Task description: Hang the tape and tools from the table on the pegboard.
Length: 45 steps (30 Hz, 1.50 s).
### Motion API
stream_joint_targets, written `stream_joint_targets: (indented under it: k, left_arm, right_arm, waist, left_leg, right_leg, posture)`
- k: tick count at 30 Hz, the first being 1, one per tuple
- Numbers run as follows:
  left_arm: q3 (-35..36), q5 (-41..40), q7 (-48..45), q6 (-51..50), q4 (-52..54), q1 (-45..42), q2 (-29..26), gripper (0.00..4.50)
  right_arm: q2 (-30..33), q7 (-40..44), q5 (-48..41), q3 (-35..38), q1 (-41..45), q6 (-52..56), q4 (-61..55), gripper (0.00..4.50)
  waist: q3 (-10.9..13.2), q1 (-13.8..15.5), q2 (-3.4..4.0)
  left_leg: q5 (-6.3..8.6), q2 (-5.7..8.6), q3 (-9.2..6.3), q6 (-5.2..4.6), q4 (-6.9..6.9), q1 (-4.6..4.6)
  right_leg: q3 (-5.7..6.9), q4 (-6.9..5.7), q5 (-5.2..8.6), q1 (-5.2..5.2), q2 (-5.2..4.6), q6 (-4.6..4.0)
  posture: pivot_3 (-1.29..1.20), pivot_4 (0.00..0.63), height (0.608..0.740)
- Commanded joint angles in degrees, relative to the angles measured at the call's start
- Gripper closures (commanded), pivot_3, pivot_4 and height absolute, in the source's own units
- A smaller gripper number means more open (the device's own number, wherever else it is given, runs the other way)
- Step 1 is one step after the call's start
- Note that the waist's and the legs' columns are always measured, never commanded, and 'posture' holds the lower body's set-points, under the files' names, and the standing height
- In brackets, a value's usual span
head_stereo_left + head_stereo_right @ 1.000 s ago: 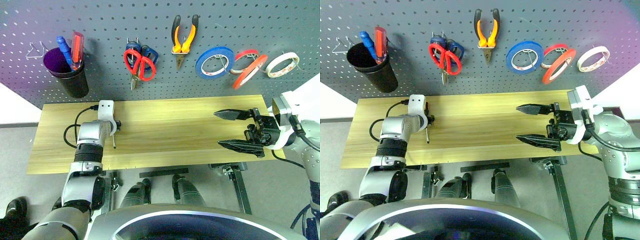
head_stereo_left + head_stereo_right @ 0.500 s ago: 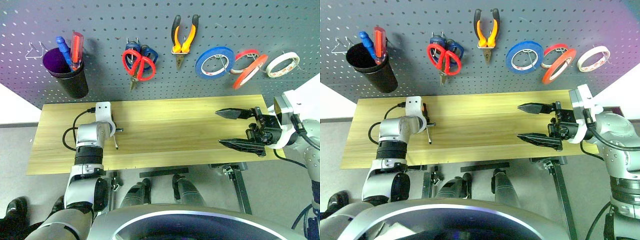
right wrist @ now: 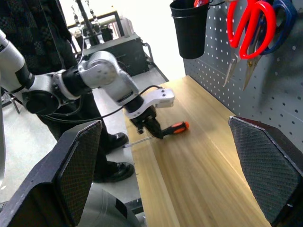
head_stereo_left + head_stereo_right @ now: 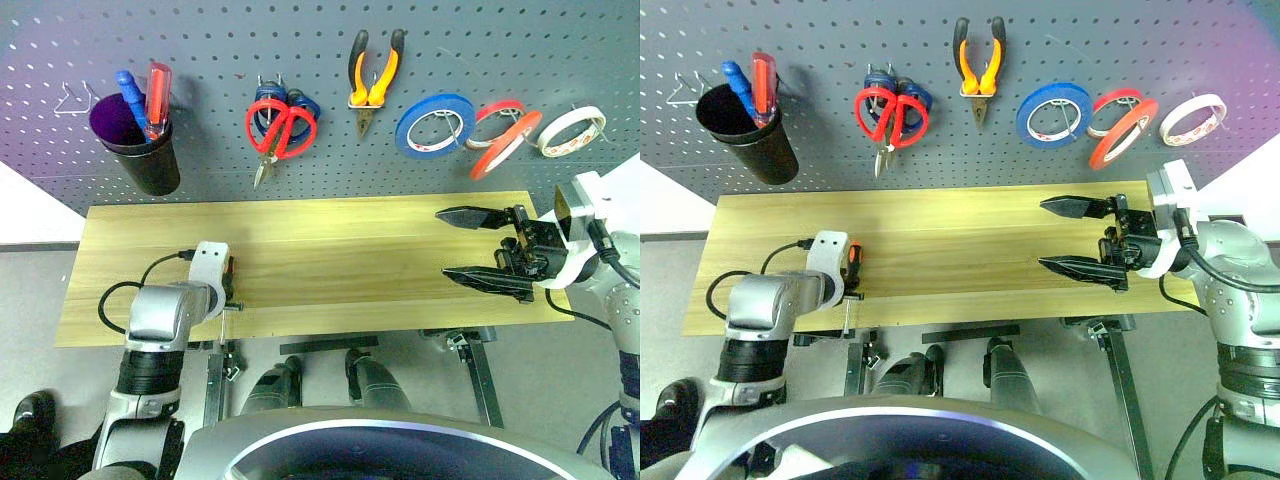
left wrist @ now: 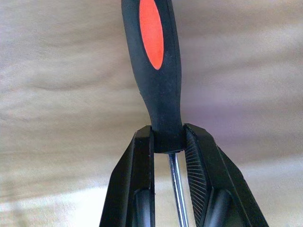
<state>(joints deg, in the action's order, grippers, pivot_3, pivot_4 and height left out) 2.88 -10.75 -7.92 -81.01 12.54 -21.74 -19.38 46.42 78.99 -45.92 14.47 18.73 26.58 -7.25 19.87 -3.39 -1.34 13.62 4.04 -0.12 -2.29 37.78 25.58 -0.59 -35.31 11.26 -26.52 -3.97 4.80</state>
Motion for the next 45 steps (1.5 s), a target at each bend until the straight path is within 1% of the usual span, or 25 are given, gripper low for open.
stream_joint_targets:
  k: [1,3,5,7,8,9,14,19,24,27,29,33,34,36,40,45]
  left_arm:
    - [-1.82,-0.26,-1.66,3.81,5.81,0.93,-1.75,3.96]
    - [-3.01,0.45,-2.36,7.26,6.8,1.35,-2.96,3.96]
    - [-4.91,1.6,-3.54,13.09,7.28,2.17,-4.67,3.96]
    - [-4.59,1.43,-3.68,13.95,7.7,2.69,-5.09,3.96]
    - [-5.12,1.84,-4.04,16.1,7.55,3.01,-5.63,3.96]
    - [-5.82,2.61,-4.59,20.3,7.37,3.5,-6.14,3.96]
    - [-7.5,3.52,-8.11,30.03,10.32,6.38,-8.87,3.96]
    - [-5.61,3.81,-9.17,36.69,11.97,7.5,-8.81,3.96]
    - [-3.7,3.56,-11.23,44.19,13.15,8.86,-9.45,3.96]
    - [-3.02,5.23,-11.28,50.63,14.01,9.93,-9.97,3.96]
    - [-1.59,7.46,-9.15,55.11,14.7,11.21,-9.82,3.96]
    - [1.85,6.96,-9.4,59.49,15.47,13.58,-9.59,3.96]
    - [3.18,5.88,-9.42,59.83,15.89,13.73,-9.09,3.96]
    - [4.29,6.88,-8.66,61.02,16.15,13.12,-9.25,3.96]
    - [5.09,8.16,-7.66,62.45,15.1,9.33,-9.65,3.96]
    - [5.33,7.36,-7.76,62.5,13.83,3.05,-9.24,3.96]
  right_arm:
    - [-0.31,0.97,0.11,0.71,1.16,-1.83,0.87,0.0]
    - [-0.39,1.26,0.42,0.58,1.44,-2.34,1.55,0.0]
    - [-0.48,1.46,0.81,0.6,1.64,-2.95,2.14,0.0]
    - [-0.52,1.49,0.87,0.71,1.56,-3.26,2.15,0.0]
    - [-0.58,1.56,1.14,0.62,1.63,-3.62,2.38,0.0]
    - [-0.69,1.65,1.43,0.49,1.81,-3.95,2.76,0.0]
    - [-0.82,2.23,2.01,0.57,3.57,-5.19,5.04,0.0]
    - [-1.91,2.35,0.95,1.22,4.21,-5.78,4.6,0.0]
    - [-2.1,3.15,1.85,0.99,4.84,-6.98,6.18,0.0]
    - [-2.2,3.37,2.8,1.04,5.18,-8.48,7.39,0.0]
    - [-2.05,3.39,2.87,1.31,5.8,-8.78,8.28,0.0]
    - [-1.61,4.06,3.3,1.17,6.39,-9.38,9.83,0.0]
    - [-1.51,4.25,3.46,1.11,6.69,-9.45,10.37,0.0]
    - [-1.51,4.57,3.3,1.19,7.3,-9.16,11.03,0.0]
    - [-2.38,4.66,2.29,1.36,8.11,-8.72,10.67,0.0]
    - [-3.84,4.48,1.62,1.0,9.11,-8.64,11.07,0.0]
  waist:
    - [-0.01,0.27,0.01]
    - [-0.01,0.74,0.02]
    - [-0.03,0.9,0.02]
    - [-0.04,0.95,0.03]
    - [-0.05,0.96,0.03]
    - [-0.06,0.96,0.02]
    - [-0.23,0.97,0.06]
    - [-0.59,1.0,0.22]
    - [-1.65,1.0,0.28]
    - [-2.4,1.0,0.34]
    - [-2.77,0.98,0.38]
    - [-3.57,1.0,0.38]
    - [-3.69,1.01,0.37]
    - [-3.97,1.06,0.38]
    - [-4.52,1.59,0.35]
    - [-5.77,2.61,0.35]
  left_leg:
    - [0.05,0.0,0.0,0.08,0.0,0.0]
    - [0.07,0.0,0.0,0.12,-0.01,0.0]
    - [0.07,0.0,0.0,0.13,-0.02,0.0]
    - [0.07,0.01,0.0,0.14,-0.07,0.0]
    - [0.07,0.01,0.0,0.14,-0.08,0.0]
    - [0.07,0.02,0.0,0.14,-0.08,0.01]
    - [0.06,0.05,0.0,0.16,-0.09,0.0]
    - [0.03,0.06,0.0,0.2,-0.07,-0.01]
    - [0.02,0.09,0.0,0.2,-0.04,-0.02]
    - [0.02,0.09,0.0,0.2,0.08,-0.04]
    - [0.03,0.1,0.0,0.2,0.1,-0.05]
    - [0.03,0.09,0.0,0.19,0.13,-0.1]
    - [0.03,0.09,0.0,0.19,0.13,-0.11]
    - [0.03,0.09,0.0,0.18,0.19,-0.12]
    - [0.02,0.09,-0.01,0.18,0.26,-0.14]
    - [-0.04,0.09,0.0,0.07,0.31,-0.15]
  right_leg:
    - [0.0,0.0,0.0,-0.01,0.0,0.0]
    - [0.0,0.01,0.0,-0.01,0.0,0.0]
    - [0.01,0.02,-0.01,-0.01,0.0,0.0]
    - [0.02,0.06,-0.01,-0.01,0.0,0.0]
    - [0.02,0.08,-0.01,-0.01,0.0,0.01]
    - [0.03,0.09,-0.02,-0.01,0.0,0.01]
    - [0.05,0.1,-0.03,-0.01,0.0,0.02]
    - [0.1,0.07,-0.04,0.01,0.01,0.04]
    - [0.13,0.07,-0.07,0.05,0.02,0.08]
    - [0.14,0.05,-0.1,0.11,0.02,0.13]
    - [0.14,0.04,-0.12,0.13,0.02,0.14]
    - [0.13,0.01,-0.14,0.19,0.02,0.15]
    - [0.14,0.0,-0.14,0.19,0.02,0.15]
    - [0.13,-0.05,-0.14,0.2,0.02,0.15]
    - [0.14,-0.11,-0.14,0.24,0.04,0.15]
    - [0.14,-0.12,-0.16,0.26,0.1,0.17]
  posture:
    - [-0.13,0.328,0.74]
    - [-0.13,0.319,0.74]
    - [-0.12,0.308,0.74]
    - [-0.12,0.301,0.74]
    - [-0.12,0.292,0.74]
    - [-0.12,0.286,0.74]
    - [-0.12,0.251,0.74]
    - [-0.12,0.22,0.74]
    - [-0.11,0.201,0.74]
    - [-0.11,0.195,0.74]
    - [-0.1,0.192,0.74]
    - [-0.09,0.187,0.74]
    - [-0.09,0.185,0.74]
    - [-0.08,0.178,0.74]
    - [-0.07,0.161,0.74]
    - [-0.05,0.135,0.74]
